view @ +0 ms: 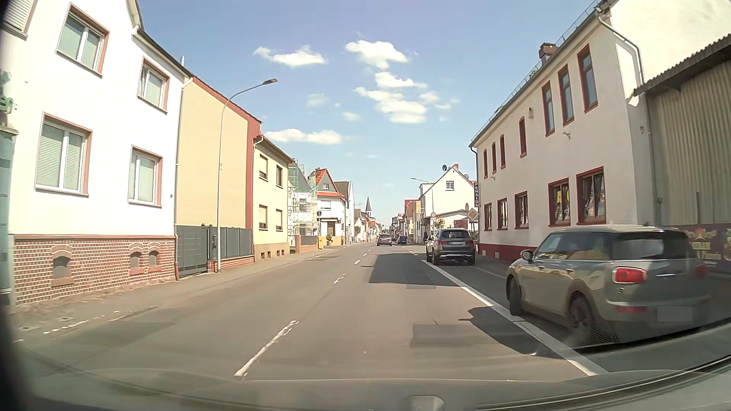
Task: Follow the waypoints while adhering to traffic rules and regulations
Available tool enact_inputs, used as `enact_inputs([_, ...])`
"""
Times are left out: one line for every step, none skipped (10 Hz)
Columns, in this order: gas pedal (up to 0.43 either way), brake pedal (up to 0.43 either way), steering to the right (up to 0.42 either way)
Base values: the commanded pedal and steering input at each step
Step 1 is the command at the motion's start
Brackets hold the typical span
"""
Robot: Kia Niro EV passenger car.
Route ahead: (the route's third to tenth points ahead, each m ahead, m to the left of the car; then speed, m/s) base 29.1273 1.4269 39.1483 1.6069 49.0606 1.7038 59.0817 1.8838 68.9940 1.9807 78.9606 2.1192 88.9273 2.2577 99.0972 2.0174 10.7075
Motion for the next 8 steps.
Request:
enact_inputs([0.047, 0.030, -0.001])
enact_inputs([0.047, 0.030, -0.001])
enact_inputs([0.047, 0.030, -0.001])
enact_inputs([0.047, 0.030, -0.001])
enact_inputs([0.047, 0.030, -0.001])
enact_inputs([0.047, 0.030, -0.001])
enact_inputs([0.047, 0.030, -0.001])
enact_inputs([0.047, 0.030, -0.001])
